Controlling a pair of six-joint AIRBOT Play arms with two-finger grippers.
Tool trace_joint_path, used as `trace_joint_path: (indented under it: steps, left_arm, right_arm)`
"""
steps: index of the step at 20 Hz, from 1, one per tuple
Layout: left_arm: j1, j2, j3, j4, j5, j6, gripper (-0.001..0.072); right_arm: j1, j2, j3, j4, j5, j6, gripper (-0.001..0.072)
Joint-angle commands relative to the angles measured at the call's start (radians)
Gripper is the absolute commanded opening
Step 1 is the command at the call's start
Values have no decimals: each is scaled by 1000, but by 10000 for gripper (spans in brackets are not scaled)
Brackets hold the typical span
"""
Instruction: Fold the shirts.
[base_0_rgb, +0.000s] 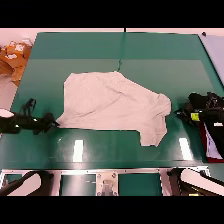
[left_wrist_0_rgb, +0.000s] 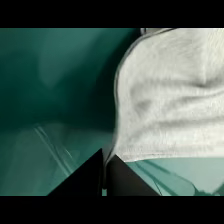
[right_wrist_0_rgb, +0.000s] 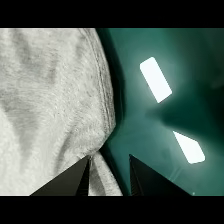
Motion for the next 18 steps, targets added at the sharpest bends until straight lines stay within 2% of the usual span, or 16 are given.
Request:
trace_joint_path:
  steps: [1,4,7,8,9,16,18]
  left_arm:
    - [21,-13,76,16,-34,33,19]
    - [21,-32,76,3,-34,56,19]
    - [21,-44,76,0,-32,56,19]
    - [21,-45,76,0,-33,56,19]
    - [21,-44,76,0,-35,56,19]
    - [21,-44,76,3,-34,67,19]
    - [21,-44,76,2,-34,66,19]
  right_arm:
    - [31,-1,-63,3,28,-1,291]
    - [122,-1,-146,8,-33,-11,293]
    - [182,-11,-154,99,-127,-27,295]
    - [185,-13,-149,139,-156,-32,316]
    - [184,-13,-133,154,-164,-32,371]
    - [172,-23,-83,139,-159,-31,370]
    - [185,-53,-83,160,-160,-31,333]
